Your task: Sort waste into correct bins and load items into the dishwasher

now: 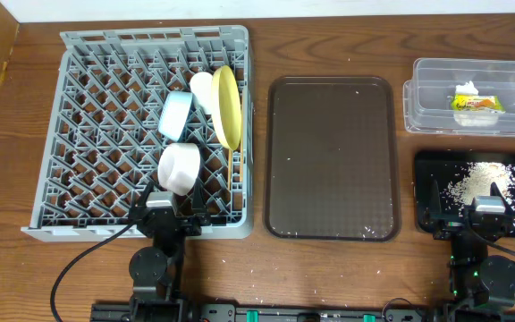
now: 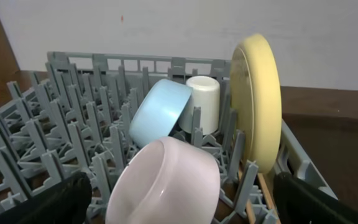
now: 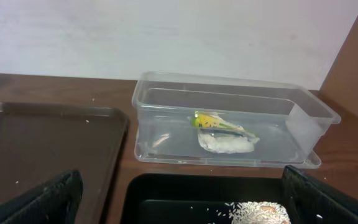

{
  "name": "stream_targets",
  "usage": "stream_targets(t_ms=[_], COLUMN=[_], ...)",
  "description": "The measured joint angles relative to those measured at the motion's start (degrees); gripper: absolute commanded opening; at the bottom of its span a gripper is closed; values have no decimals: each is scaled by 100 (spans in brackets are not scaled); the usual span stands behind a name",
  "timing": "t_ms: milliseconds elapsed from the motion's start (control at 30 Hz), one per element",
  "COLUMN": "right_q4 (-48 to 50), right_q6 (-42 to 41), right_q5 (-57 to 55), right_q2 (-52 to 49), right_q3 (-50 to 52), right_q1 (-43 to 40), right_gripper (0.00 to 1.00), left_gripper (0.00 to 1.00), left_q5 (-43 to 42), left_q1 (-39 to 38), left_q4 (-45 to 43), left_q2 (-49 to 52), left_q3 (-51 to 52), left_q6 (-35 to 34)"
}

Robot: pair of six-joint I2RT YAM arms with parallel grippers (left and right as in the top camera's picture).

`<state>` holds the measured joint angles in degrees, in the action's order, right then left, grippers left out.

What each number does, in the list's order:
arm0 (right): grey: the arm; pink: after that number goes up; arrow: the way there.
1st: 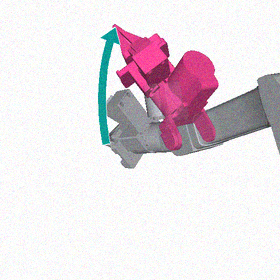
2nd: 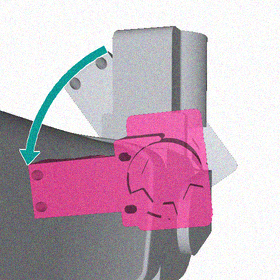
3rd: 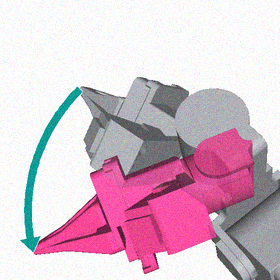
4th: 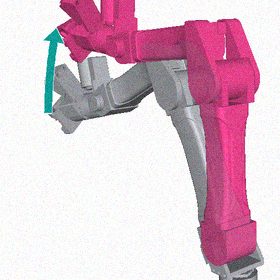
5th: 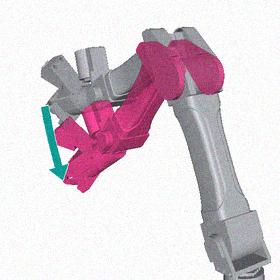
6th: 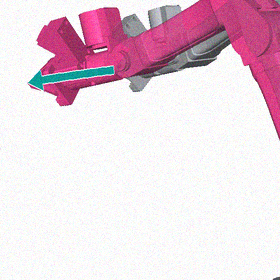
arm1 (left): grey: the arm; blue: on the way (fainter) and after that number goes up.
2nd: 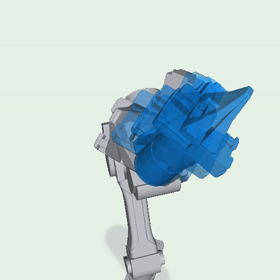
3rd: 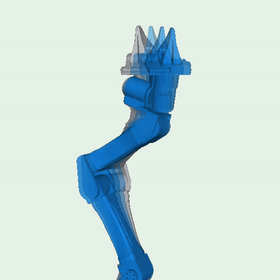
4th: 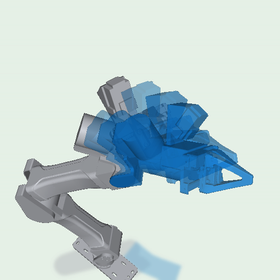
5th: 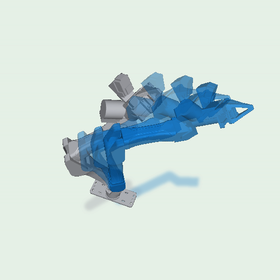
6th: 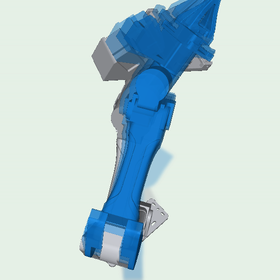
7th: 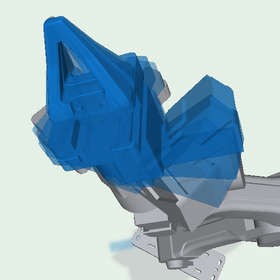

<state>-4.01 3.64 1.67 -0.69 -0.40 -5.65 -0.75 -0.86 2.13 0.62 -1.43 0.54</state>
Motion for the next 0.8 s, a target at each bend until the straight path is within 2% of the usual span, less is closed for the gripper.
stream_targets(t_ms=[333, 800], right_q4=[0, 0], right_q6=[0, 0], right_q5=[0, 0], right_q2=[0, 0], right_q3=[0, 0], right_q1=[0, 0], right_gripper=[99, 99], left_gripper=[94, 94], left_q5=[-258, -254], left_q1=[-24, -87], left_q4=[13, 11], left_q2=[0, 0], left_q3=[0, 0], left_q6=[387, 424])
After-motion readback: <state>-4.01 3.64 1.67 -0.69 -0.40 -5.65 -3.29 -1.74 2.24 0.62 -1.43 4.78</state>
